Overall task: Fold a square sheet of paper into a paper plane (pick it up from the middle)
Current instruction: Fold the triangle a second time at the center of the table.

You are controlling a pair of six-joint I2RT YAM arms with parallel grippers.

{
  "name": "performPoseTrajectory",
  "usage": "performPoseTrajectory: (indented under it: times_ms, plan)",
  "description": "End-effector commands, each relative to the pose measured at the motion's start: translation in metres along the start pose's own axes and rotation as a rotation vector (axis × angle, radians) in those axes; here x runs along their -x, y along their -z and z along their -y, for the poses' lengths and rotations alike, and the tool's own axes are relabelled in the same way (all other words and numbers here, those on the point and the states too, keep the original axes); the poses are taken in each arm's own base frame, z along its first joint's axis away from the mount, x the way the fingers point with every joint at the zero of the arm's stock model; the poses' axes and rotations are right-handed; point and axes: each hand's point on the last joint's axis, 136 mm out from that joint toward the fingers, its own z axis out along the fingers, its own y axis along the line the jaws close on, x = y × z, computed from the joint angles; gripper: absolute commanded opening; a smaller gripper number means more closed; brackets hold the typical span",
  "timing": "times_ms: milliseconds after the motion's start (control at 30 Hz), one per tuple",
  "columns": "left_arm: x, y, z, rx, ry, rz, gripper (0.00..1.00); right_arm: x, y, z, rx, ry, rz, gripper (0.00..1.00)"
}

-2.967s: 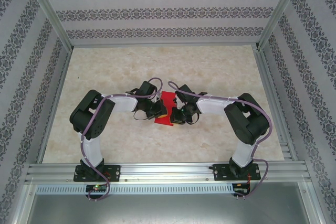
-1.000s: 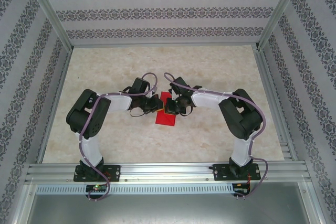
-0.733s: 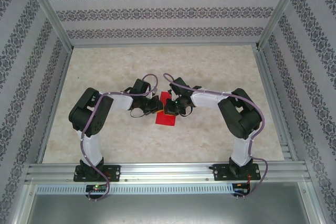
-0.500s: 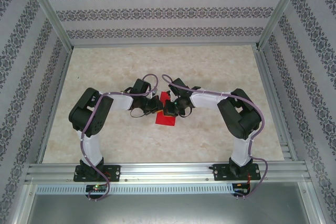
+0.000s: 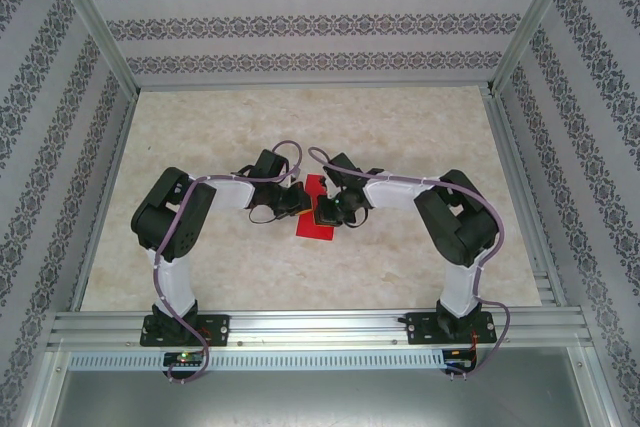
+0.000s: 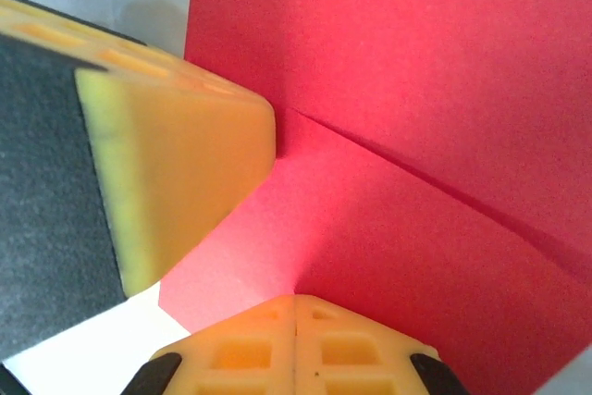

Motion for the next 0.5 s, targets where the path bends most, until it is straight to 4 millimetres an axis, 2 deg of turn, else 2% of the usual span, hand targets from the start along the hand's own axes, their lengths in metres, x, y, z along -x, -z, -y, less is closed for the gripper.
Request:
performPoseTrajectory:
  times_ms: [0, 300, 367, 467]
  plan:
    - [-0.012, -0.007, -0.043, 0.170, 0.069, -0.015, 0.00, -0.040, 0.000, 0.026, -0.077, -0.030, -0.100, 0.05]
    - [-0.015, -0.008, -0.051, 0.204, 0.079, -0.026, 0.00, -0.068, 0.013, 0.033, -0.069, -0.027, -0.137, 0.05]
    - [-0.015, -0.008, -0.050, 0.203, 0.078, -0.024, 0.00, -0.066, 0.018, 0.031, -0.071, -0.014, -0.130, 0.05]
    - [-0.015, -0.008, -0.050, 0.202, 0.079, -0.025, 0.00, -0.049, 0.030, 0.016, -0.050, 0.016, -0.073, 0.05]
